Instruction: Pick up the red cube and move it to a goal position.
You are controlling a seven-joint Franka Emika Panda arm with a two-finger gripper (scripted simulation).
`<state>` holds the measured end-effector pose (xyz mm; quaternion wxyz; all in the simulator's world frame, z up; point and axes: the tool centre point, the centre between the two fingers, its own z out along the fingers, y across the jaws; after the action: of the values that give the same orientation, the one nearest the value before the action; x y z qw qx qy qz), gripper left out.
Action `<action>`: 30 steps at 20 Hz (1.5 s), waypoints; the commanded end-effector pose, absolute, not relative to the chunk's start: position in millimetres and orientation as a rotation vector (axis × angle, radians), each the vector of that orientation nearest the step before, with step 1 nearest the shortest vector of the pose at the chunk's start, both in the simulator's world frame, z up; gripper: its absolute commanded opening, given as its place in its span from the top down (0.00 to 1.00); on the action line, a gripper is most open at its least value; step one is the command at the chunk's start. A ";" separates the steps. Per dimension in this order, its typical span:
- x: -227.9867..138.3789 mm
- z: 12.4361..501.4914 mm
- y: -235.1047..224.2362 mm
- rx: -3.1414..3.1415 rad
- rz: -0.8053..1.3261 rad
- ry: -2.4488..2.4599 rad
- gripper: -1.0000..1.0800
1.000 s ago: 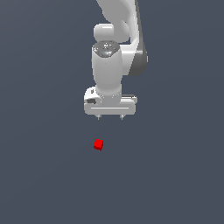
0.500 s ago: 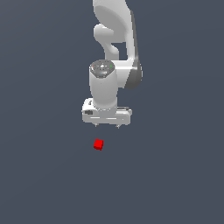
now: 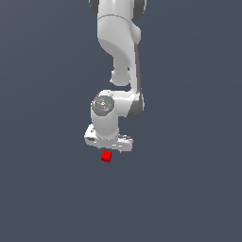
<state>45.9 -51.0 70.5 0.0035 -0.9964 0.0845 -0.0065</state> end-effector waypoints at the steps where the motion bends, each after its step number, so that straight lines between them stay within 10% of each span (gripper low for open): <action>1: 50.9 53.6 -57.6 -3.123 -0.015 0.294 0.04; 17: 61.0 19.9 -71.8 -3.121 0.000 0.356 0.04; 18: 61.0 19.9 -71.8 -3.121 0.000 0.356 1.00; 30: 61.0 21.3 -71.3 -3.121 0.000 0.356 1.00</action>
<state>60.6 -71.7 20.0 -0.0001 -0.9936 0.1133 0.0005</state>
